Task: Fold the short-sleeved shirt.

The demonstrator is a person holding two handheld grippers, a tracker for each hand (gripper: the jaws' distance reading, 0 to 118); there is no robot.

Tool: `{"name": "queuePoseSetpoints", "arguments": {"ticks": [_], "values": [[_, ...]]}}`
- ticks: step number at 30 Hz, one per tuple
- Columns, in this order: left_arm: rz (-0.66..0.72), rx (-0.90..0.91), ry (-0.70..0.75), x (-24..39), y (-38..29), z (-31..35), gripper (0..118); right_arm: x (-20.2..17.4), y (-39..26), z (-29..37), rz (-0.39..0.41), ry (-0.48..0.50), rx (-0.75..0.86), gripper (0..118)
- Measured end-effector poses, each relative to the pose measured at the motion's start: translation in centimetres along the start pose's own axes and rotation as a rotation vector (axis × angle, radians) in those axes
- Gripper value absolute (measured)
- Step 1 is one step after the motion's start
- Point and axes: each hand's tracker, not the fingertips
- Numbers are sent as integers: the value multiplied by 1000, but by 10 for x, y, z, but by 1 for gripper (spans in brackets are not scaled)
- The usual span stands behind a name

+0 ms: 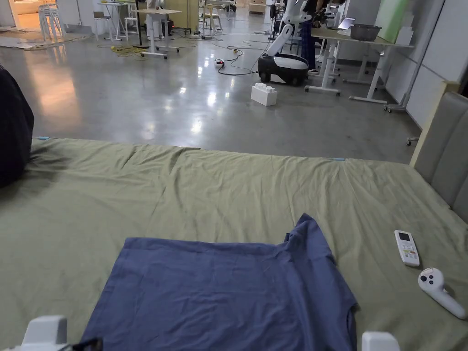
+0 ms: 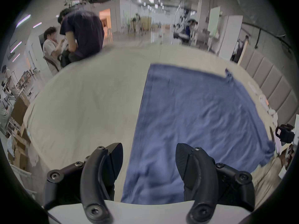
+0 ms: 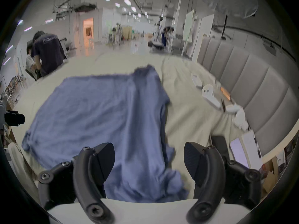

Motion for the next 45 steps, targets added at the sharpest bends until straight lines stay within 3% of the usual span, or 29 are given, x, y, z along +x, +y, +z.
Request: {"name": "queuePoseSetpoints", "arguments": {"ticks": [5,8,10,11,12,13,15,17,24,35,41,45], "values": [[-22,258,-23,22,36,12,69,-14,46,9,-40,-21,254,91],[-56,389,10,30,47,12,67,-21,63,15,-57,-38,386,73],[-60,444,25,36,52,14,66,-26,69,16,-55,-42,447,69],[-56,469,20,38,54,16,64,-28,73,17,-39,-56,483,55],[-46,475,20,37,53,13,55,-29,77,19,-10,-69,527,39],[-42,486,28,38,54,12,42,-29,78,18,-29,-58,518,29],[-40,513,44,38,54,12,12,-30,79,14,-55,-31,526,17],[-35,535,28,38,51,12,5,-33,79,12,-55,-32,528,3],[2,437,-14,28,55,-8,0,-42,83,-10,-20,-13,524,1],[62,55,-71,-30,130,-196,0,-39,65,-74,-19,10,352,1],[75,-96,-114,-12,180,-258,0,-31,54,-101,-29,0,268,1],[35,-188,-70,4,199,-290,4,-24,45,-109,-15,-16,228,1]]}}
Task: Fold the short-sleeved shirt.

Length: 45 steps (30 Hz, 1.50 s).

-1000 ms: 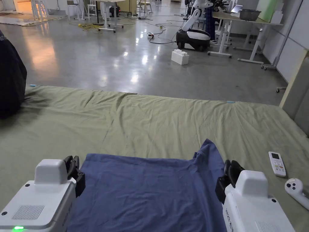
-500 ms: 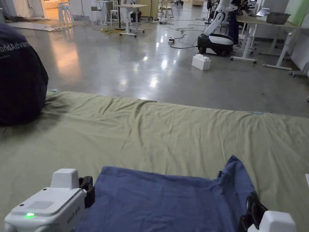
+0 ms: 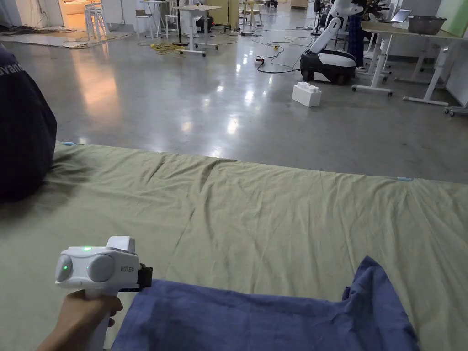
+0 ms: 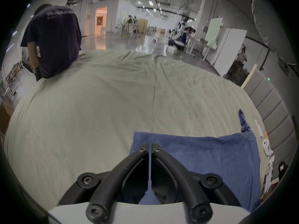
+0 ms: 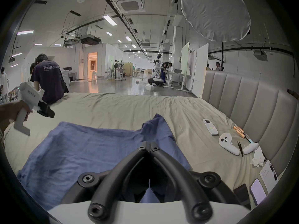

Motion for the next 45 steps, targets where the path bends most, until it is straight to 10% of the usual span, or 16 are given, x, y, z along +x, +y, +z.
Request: {"name": "queuePoseSetpoints", "arguments": {"ticks": [4,6,13,20,25,29,45], "values": [[-8,-106,-9,9,6,-22,71,8,-9,-3,3,-14,-36,1],[-18,-128,19,9,3,-40,75,12,-14,-4,9,-26,-50,1],[-178,-147,131,16,-5,-74,71,22,-26,-8,11,-42,-92,1],[-303,-133,65,33,-8,-76,8,33,-22,-31,-24,-41,-127,1],[-296,-98,65,28,-12,-53,6,63,3,-89,-69,-39,-256,4],[-257,-36,70,21,-8,-30,6,94,26,-158,-81,-4,-365,55],[-239,-5,93,11,-7,-36,5,88,20,-295,-34,76,-667,60]]}}
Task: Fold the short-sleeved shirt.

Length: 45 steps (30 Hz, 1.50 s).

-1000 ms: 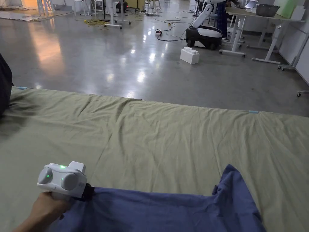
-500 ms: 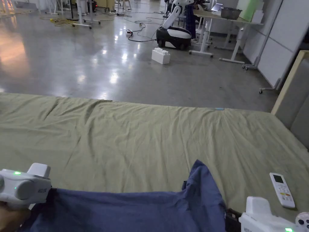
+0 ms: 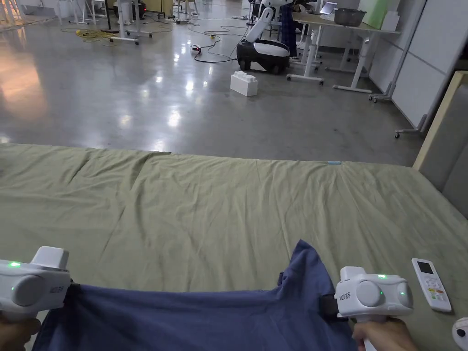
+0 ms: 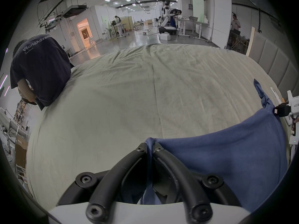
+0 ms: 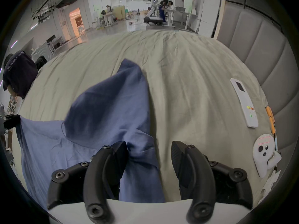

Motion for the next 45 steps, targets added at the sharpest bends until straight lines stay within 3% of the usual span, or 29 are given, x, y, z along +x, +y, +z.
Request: {"name": "queuePoseSetpoints", "arguments": {"ticks": [2,6,8,14,20,27,36,45], "values": [[11,-3,0,5,-1,6,5,-8,-1,1,38,-40,19,56],[2,3,12,9,-5,16,5,-21,-3,2,79,-42,35,18],[9,8,11,9,-8,22,5,-25,-5,7,103,-77,41,10],[47,65,18,14,-7,46,5,-33,-14,39,145,-108,169,5],[69,140,8,10,-2,83,5,-32,-22,104,92,-103,321,5],[119,255,-10,0,7,151,5,-23,-16,187,92,-85,482,5],[145,450,-15,-13,48,265,5,-11,18,307,66,-85,707,5],[151,556,20,-35,116,324,5,-10,80,392,87,-130,873,5]]}}
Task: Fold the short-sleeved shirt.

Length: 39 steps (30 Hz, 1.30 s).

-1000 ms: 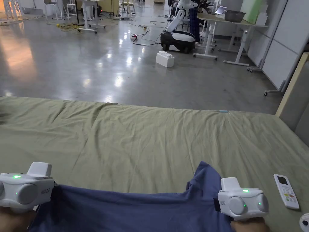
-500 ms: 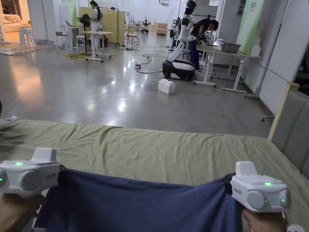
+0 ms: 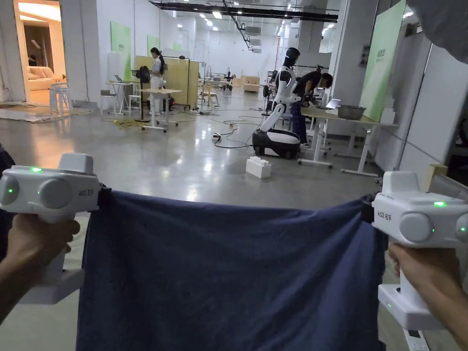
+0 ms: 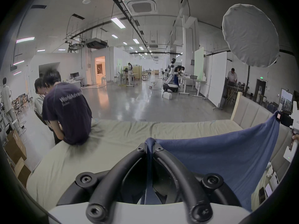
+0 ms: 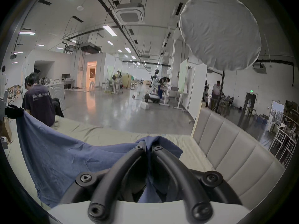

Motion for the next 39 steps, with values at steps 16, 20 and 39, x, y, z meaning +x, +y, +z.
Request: {"name": "queuePoseSetpoints", "arguments": {"ticks": [16,20,39], "values": [[8,192,37,2,139,-19,5,-11,138,-18,31,-107,230,5],[16,205,57,0,124,-17,5,-11,137,-23,33,-112,234,5],[50,30,-3,7,5,-16,5,-25,-26,27,63,-12,46,5]]}}
